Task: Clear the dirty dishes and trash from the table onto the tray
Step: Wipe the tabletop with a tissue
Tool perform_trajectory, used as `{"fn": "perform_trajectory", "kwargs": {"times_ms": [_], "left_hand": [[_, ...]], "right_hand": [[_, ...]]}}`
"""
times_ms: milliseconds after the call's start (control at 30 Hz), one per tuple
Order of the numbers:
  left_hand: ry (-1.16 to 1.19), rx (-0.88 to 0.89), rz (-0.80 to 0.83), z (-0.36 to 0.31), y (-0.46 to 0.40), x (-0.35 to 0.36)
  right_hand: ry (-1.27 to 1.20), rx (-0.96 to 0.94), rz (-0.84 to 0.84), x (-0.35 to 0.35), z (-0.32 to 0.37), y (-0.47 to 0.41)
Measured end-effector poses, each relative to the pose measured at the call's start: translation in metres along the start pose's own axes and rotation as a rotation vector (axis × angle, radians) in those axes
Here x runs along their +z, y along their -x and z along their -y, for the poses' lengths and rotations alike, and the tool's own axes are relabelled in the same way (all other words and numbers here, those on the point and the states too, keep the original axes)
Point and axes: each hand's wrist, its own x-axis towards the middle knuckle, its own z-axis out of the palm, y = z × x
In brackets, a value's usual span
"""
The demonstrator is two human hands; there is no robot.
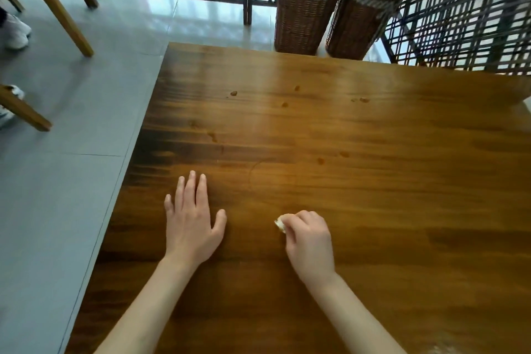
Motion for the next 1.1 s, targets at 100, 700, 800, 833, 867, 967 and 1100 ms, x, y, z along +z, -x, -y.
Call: {"fn": "perform_trajectory", "kwargs": {"times_ms": [100,700,800,833,867,967,1100], "left_hand": [[0.003,-0.051,-0.031,-0.001,-0.003,-0.002],[-0.044,-0.122,-0.046,-0.003,-0.006,-0.003],[-0.045,-0.129,-0.047,-0.004,-0.007,-0.004],[-0.041,-0.128,-0.051,-0.005,-0.008,-0.004],[-0.039,-0.128,-0.054,-0.005,-0.008,-0.004],[-0.043,-0.128,-0.048,-0.005,-0.008,-0.004],[-0.028,-0.129,-0.053,-0.004,-0.007,-0.004]], "right_hand": [[-0.020,-0.157,0.067,0.014,0.018,-0.021],[-0.083,-0.360,0.090,0.049,0.042,-0.114],[-0.088,-0.373,0.097,0.051,0.037,-0.120],[-0.078,-0.369,0.093,0.051,0.035,-0.121],[-0.073,-0.370,0.087,0.051,0.034,-0.122],[-0.094,-0.385,0.071,0.054,0.038,-0.124],[-0.118,-0.427,0.088,0.068,0.056,-0.133]]}}
